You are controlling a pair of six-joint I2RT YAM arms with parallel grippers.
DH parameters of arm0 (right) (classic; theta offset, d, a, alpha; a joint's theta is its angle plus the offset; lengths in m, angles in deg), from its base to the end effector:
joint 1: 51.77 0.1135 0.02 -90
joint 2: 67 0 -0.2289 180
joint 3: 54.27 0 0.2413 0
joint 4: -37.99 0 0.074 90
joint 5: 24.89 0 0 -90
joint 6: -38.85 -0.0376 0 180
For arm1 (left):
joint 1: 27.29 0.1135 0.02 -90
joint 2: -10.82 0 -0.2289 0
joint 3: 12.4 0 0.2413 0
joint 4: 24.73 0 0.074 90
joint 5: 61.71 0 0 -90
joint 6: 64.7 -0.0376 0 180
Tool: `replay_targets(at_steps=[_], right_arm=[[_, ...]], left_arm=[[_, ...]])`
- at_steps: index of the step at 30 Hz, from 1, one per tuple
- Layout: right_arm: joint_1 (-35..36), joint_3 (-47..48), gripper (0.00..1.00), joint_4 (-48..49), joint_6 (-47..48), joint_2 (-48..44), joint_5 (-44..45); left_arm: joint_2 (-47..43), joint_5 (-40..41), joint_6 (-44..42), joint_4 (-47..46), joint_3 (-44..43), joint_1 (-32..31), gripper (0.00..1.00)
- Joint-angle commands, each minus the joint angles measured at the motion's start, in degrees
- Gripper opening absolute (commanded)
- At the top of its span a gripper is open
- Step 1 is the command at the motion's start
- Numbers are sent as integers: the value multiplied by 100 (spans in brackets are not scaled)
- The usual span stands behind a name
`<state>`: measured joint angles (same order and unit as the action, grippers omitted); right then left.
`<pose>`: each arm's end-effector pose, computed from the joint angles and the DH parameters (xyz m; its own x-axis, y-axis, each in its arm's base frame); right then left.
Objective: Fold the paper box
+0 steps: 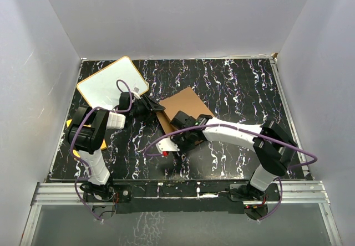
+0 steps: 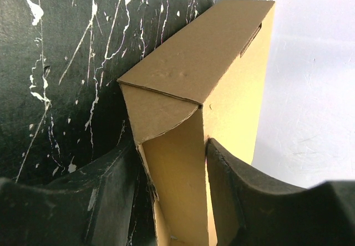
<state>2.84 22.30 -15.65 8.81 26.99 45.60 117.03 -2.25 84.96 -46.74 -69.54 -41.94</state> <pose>0.1645 0.2532 0.1661 0.4453 -0.7821 -0.4359 -0.8903 -0.4385 -0.1228 0.3209 -0.1036 0.1026 -0.7882 -0.5623 -0.2503 -0.0487 0.4624 -0.8853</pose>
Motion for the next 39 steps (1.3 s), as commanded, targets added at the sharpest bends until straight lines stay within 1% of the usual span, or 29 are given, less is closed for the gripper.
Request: replay_targets(at_steps=[1,5,13,17,20,23,29,32,34,36,39], right_arm=[[-211,215,8,-274,468,-318,-480],[-318,110,8,-300,667,-359,-551],[-610,-149,10,68,284,-566,-520],[-696,-337,11,122,297,-662,-457],[-720,-429,13,118,363,-713,-501],[-717,-362,18,-25,398,-732,-746],[-743,41,37,-532,398,-888,-1462],[-856,237,42,-883,581,-1013,-1985],[-1057,335,46,-1031,629,-1090,-2292],[-1527,409,50,-1021,557,-1147,-2562],[-2366,397,54,-492,-194,-1155,-2834]], left_arm=[[461,542,-456,1356,339,15,32],[457,541,-456,1364,347,21,31],[444,532,-443,1347,342,16,32],[460,532,-438,1338,326,16,32],[448,532,-434,1338,324,20,32],[428,508,-410,1321,319,16,32],[298,428,-381,1347,260,21,37],[216,402,-394,1395,226,18,40],[170,385,-411,1420,206,19,41],[118,374,-426,1433,201,18,43],[60,366,-439,1438,201,16,44]])
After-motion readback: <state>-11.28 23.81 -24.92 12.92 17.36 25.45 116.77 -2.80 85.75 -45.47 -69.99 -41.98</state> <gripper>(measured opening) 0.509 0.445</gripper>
